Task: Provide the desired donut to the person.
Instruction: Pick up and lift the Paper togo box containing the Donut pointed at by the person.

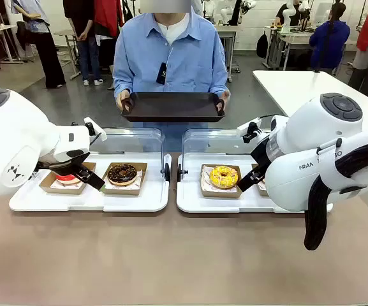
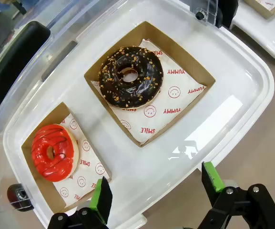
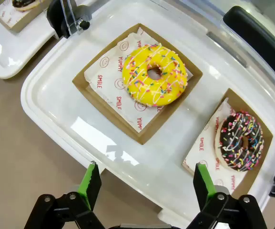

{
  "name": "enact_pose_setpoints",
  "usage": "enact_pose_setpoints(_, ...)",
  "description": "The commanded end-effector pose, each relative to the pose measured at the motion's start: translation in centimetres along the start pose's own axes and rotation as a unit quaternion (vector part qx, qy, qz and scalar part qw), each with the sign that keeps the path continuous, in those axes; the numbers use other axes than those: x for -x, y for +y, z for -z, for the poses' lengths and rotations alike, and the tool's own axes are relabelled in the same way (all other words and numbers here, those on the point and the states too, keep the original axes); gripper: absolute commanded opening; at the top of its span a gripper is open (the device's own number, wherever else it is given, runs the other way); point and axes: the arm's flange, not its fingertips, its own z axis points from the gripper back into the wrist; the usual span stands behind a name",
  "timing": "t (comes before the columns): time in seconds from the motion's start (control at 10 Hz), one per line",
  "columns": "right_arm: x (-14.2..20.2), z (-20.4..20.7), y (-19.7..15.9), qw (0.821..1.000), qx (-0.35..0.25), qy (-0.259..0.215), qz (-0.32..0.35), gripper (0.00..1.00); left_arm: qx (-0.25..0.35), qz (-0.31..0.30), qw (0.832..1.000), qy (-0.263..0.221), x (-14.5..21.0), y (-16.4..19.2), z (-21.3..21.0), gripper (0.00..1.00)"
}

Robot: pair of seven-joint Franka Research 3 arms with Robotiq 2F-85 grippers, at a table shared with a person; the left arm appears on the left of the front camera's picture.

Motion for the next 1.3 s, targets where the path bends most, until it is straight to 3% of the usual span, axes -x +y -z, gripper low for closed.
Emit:
enact_pose_setpoints(0.0, 0.00, 0.00, 0.00, 1.000, 0.000, 0.000, 0.000, 1.00, 0.000, 0.000, 1.000, 0.000, 0.01, -0.01, 0.00, 1.00)
enact_pose_setpoints(1.2, 0.00, 0.00, -0.01, 1.000, 0.000, 0.000, 0.000, 1.00, 0.000, 0.000, 1.000, 0.000, 0.01, -0.01, 0.00, 1.00)
